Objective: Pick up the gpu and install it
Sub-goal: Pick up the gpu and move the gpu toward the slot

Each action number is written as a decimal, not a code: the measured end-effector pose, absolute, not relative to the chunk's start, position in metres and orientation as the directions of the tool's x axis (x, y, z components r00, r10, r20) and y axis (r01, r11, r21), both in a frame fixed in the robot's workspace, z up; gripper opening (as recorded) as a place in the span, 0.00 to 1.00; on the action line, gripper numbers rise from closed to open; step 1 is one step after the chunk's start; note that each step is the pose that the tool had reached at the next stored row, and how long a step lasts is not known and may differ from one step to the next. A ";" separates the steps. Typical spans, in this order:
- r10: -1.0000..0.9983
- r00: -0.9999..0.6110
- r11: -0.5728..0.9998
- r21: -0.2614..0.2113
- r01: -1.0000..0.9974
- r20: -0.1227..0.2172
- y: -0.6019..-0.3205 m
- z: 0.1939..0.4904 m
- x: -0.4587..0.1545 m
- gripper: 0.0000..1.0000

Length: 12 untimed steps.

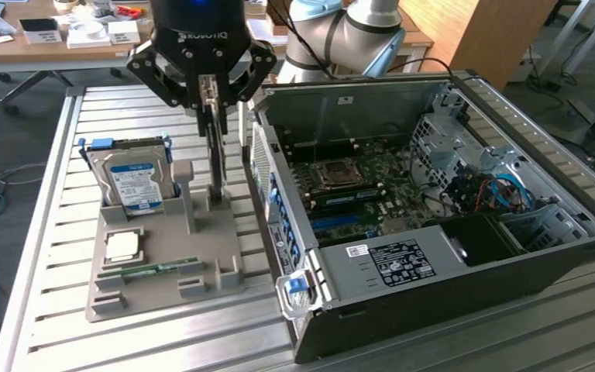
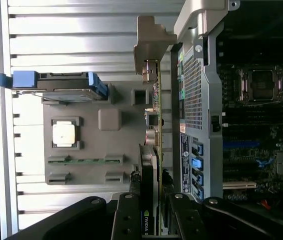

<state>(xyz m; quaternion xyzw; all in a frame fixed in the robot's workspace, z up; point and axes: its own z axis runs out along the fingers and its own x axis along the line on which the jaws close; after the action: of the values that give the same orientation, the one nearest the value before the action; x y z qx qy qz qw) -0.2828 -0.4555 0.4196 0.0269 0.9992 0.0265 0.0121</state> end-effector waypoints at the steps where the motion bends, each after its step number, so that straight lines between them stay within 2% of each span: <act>1: 0.054 -0.998 0.997 0.054 0.053 -0.023 -0.456 0.421 -0.283 0.27; 12: 0.055 -0.998 0.997 0.055 0.053 -0.023 -0.456 0.444 -0.283 0.27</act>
<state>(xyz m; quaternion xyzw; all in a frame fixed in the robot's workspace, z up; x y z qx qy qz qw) -0.2827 -0.4555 0.4437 0.0269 0.9992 0.0274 0.0121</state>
